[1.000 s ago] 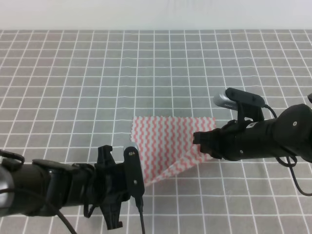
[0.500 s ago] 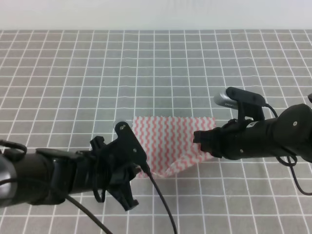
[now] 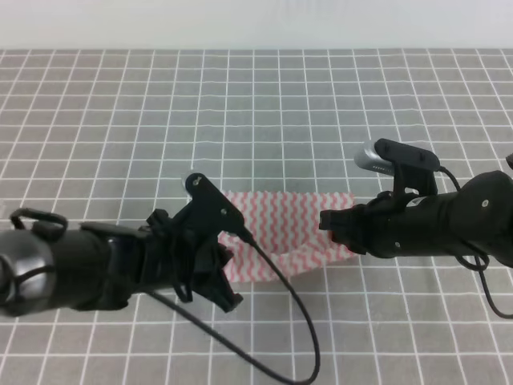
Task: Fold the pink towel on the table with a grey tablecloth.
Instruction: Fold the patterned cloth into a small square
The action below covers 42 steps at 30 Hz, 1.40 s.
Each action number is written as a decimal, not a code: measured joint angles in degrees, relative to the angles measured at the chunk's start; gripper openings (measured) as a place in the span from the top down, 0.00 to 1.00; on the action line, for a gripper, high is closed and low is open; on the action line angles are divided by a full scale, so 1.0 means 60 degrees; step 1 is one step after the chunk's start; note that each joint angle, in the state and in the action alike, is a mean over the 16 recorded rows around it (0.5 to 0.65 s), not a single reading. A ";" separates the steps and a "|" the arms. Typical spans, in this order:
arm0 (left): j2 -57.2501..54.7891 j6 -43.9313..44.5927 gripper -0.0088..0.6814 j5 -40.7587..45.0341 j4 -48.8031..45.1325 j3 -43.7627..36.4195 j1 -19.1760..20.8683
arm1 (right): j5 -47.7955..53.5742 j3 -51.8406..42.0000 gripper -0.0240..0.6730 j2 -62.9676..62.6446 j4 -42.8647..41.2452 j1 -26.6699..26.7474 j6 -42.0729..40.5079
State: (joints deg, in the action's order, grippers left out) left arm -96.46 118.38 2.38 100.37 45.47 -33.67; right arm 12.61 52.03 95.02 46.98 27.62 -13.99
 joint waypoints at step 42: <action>-0.1024 -0.0399 0.99 -0.0151 -0.0001 0.1033 0.0000 | 0.0040 0.0433 0.99 0.0630 0.0004 -0.0517 -0.0265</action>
State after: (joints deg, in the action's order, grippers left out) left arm -102.60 115.99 1.47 100.36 51.67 -33.67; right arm 12.85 54.63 98.80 47.01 24.52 -15.58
